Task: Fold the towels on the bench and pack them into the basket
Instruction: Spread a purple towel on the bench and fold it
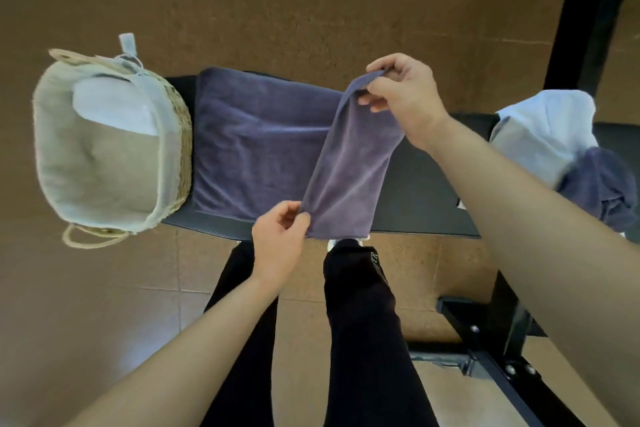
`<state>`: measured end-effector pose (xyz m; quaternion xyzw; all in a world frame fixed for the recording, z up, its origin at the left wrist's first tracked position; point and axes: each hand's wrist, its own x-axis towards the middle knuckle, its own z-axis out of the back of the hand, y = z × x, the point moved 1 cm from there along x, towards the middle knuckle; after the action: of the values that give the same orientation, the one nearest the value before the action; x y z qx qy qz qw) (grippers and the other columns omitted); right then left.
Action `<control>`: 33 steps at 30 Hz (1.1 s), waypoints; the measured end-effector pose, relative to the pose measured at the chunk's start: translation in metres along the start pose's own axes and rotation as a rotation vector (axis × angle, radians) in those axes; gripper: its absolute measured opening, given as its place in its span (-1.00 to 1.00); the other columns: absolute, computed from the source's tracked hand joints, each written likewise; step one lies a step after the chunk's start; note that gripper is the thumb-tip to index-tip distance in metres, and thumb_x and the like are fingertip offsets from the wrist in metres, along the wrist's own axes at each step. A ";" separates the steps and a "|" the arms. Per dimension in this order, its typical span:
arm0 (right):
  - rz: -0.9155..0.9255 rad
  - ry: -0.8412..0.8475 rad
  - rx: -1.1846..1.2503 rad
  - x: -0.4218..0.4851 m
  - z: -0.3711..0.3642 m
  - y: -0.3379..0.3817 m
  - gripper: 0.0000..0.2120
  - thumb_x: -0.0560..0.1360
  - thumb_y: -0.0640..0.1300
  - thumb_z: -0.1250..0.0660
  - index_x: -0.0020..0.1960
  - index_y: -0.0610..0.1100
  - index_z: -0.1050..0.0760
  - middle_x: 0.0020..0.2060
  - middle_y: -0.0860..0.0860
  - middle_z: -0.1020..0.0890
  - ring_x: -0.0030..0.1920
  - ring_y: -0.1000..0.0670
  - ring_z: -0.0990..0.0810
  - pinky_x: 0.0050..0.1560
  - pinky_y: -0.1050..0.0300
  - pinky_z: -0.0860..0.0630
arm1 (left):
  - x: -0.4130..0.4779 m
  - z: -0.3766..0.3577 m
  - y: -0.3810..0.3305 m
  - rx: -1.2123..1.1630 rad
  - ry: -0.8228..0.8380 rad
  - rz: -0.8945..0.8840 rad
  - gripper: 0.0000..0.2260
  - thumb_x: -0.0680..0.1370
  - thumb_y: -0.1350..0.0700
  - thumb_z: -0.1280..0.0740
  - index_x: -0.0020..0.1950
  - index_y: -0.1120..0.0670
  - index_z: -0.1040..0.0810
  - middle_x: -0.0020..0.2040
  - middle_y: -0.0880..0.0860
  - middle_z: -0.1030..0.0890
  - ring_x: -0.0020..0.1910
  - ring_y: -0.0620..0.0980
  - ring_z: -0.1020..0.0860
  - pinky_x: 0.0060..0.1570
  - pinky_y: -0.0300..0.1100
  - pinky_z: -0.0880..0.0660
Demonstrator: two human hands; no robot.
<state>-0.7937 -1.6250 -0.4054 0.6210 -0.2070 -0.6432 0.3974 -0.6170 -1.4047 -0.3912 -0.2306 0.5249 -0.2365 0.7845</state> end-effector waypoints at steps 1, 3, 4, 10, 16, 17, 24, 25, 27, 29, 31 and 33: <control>0.015 0.028 -0.049 0.002 -0.014 0.006 -0.80 0.51 -0.40 -0.27 0.03 -0.16 -0.53 -0.21 -0.11 -0.70 -0.22 -0.05 -0.71 -0.24 0.16 -0.60 | 0.005 0.014 0.007 -0.018 -0.039 0.029 -0.87 0.58 0.24 -0.38 0.02 0.05 -0.71 -0.13 -0.07 -0.72 -0.10 -0.13 -0.68 0.00 -0.12 -0.63; 0.067 0.060 -0.153 0.004 -0.046 0.017 -0.79 0.51 -0.41 -0.24 0.04 -0.18 -0.52 -0.22 -0.10 -0.71 -0.24 -0.01 -0.71 -0.26 0.19 -0.58 | 0.015 0.043 0.023 -0.049 -0.098 0.072 -0.88 0.61 0.19 -0.39 0.07 0.04 -0.70 -0.08 -0.06 -0.73 -0.05 -0.10 -0.69 0.08 -0.02 -0.65; 0.088 0.058 -0.185 0.006 -0.057 0.021 -0.80 0.53 -0.40 -0.23 0.03 -0.18 -0.53 -0.23 -0.11 -0.71 -0.27 0.02 -0.71 -0.28 0.21 -0.56 | 0.018 0.052 0.028 -0.054 -0.108 0.084 -0.87 0.62 0.18 -0.39 0.10 0.01 -0.69 -0.07 -0.07 -0.72 -0.04 -0.10 -0.69 0.09 -0.01 -0.65; 0.189 -0.066 -0.351 0.020 -0.122 0.039 -0.90 0.53 -0.24 -0.38 -0.13 -0.07 -0.56 -0.37 -0.03 -0.69 -0.36 -0.01 -0.69 -0.23 0.07 -0.64 | 0.030 0.091 0.051 -0.114 -0.208 0.157 -0.84 0.64 0.13 -0.36 0.19 0.05 -0.68 -0.02 -0.08 -0.71 -0.02 -0.15 -0.67 0.12 -0.04 -0.64; 0.159 -0.123 -0.395 0.034 -0.185 0.046 -0.91 0.52 -0.17 -0.43 -0.15 -0.08 -0.55 -0.42 0.01 -0.68 -0.44 0.04 -0.67 -0.30 0.06 -0.65 | 0.052 0.110 0.068 -0.391 -0.400 0.348 -0.88 0.64 0.05 -0.36 -0.08 -0.08 -0.62 -0.09 -0.07 -0.68 -0.10 -0.07 -0.63 0.07 -0.06 -0.60; 0.151 -0.121 -0.410 0.037 -0.195 0.045 -0.91 0.52 -0.17 -0.42 -0.15 -0.08 -0.55 -0.41 0.01 -0.68 -0.44 0.04 -0.68 -0.31 0.04 -0.65 | 0.057 0.112 0.073 -0.453 -0.420 0.389 -0.89 0.64 0.05 -0.36 -0.08 -0.08 -0.61 -0.07 -0.05 -0.68 -0.11 -0.06 -0.63 0.04 -0.09 -0.60; 0.204 -0.086 -0.562 0.065 -0.250 0.033 -0.81 0.48 -0.10 -0.40 -0.27 0.09 -0.47 -0.33 0.07 -0.67 -0.25 -0.02 -0.69 -0.11 -0.09 -0.65 | 0.093 0.116 0.098 -0.709 -0.585 0.609 -0.86 0.65 0.04 -0.36 0.09 0.11 -0.59 -0.02 0.07 -0.65 -0.10 0.00 -0.59 0.04 -0.09 -0.54; 0.199 -0.038 -0.549 0.067 -0.254 0.032 -0.87 0.48 -0.10 -0.39 -0.20 0.11 -0.52 -0.27 0.08 -0.68 -0.20 -0.02 -0.69 -0.07 -0.10 -0.65 | 0.098 0.117 0.104 -0.699 -0.578 0.630 -0.82 0.65 0.02 -0.35 0.10 0.13 -0.60 -0.02 0.06 -0.64 -0.09 0.01 -0.58 0.02 -0.08 -0.52; 0.178 0.102 -0.523 0.072 -0.259 0.025 -0.72 0.51 -0.15 -0.38 0.20 0.05 -0.58 -0.05 0.10 -0.68 -0.06 0.03 -0.68 0.10 -0.02 -0.64 | 0.105 0.120 0.116 -0.633 -0.574 0.660 -0.81 0.62 0.01 -0.37 0.04 0.13 -0.62 -0.04 0.04 -0.62 -0.08 0.05 -0.56 -0.01 -0.07 -0.49; 0.167 0.187 -0.500 0.066 -0.253 0.017 -0.43 0.55 -0.22 -0.38 0.52 0.00 -0.35 0.11 0.06 -0.63 0.02 0.08 -0.63 0.22 0.13 -0.58 | 0.110 0.123 0.125 -0.599 -0.641 0.652 -0.88 0.56 0.06 -0.43 -0.03 0.10 -0.60 -0.06 -0.01 -0.65 -0.05 0.05 -0.61 0.01 -0.08 -0.52; 0.176 0.123 -0.525 0.052 -0.236 0.004 -0.41 0.56 -0.23 -0.38 0.54 -0.01 -0.32 0.09 0.05 -0.63 -0.07 0.17 -0.57 0.15 0.32 -0.52 | 0.111 0.123 0.123 -0.550 -0.634 0.613 -0.82 0.53 0.08 -0.47 0.07 0.10 -0.57 -0.06 -0.10 -0.65 0.00 0.00 -0.64 0.08 -0.11 -0.55; 0.169 -0.016 -0.533 0.032 -0.214 -0.019 -0.50 0.56 -0.21 -0.38 0.47 -0.04 -0.41 0.02 0.05 -0.62 -0.20 0.20 -0.50 0.01 0.40 -0.49 | 0.112 0.123 0.116 -0.533 -0.613 0.571 -0.76 0.51 0.10 -0.51 0.11 0.07 -0.54 -0.03 -0.12 -0.63 0.04 -0.03 -0.63 0.13 -0.13 -0.53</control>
<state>-0.5893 -1.5896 -0.4703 0.4701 -0.0847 -0.6444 0.5972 -0.4501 -1.3686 -0.4999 -0.3293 0.3545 0.2091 0.8498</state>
